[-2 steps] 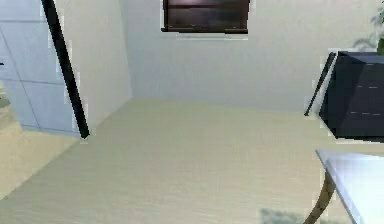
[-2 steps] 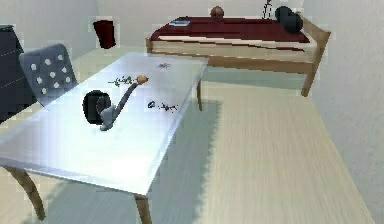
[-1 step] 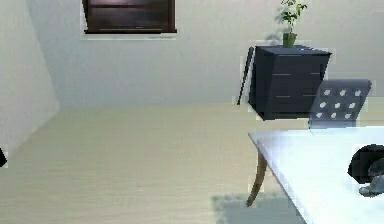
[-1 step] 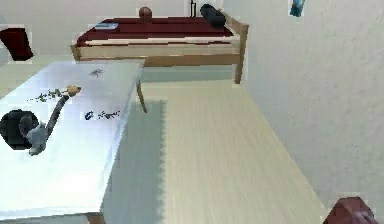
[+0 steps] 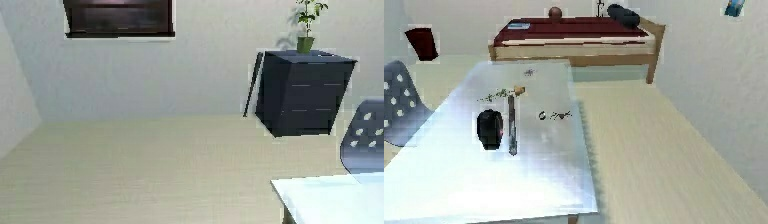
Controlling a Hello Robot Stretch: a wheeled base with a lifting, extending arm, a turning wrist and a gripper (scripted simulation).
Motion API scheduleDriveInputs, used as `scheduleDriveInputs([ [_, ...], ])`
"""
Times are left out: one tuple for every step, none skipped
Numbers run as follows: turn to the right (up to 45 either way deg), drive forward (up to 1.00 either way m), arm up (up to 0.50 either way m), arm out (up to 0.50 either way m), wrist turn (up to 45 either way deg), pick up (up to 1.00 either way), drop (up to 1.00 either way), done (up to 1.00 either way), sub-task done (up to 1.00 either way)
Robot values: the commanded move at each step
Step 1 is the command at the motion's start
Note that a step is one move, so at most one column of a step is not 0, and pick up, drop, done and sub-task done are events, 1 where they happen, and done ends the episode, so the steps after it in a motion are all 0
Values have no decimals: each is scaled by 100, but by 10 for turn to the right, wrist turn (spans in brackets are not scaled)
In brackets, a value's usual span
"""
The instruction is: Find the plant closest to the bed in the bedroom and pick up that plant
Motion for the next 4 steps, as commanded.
scheduleDriveInputs([
  [-120,0,0,0,0,0,0,0,0],
  [0,100,0,0,0,0,0,0,0],
  [450,0,0,0,0,0,0,0,0],
  [240,0,0,0,0,0,0,0,0],
])
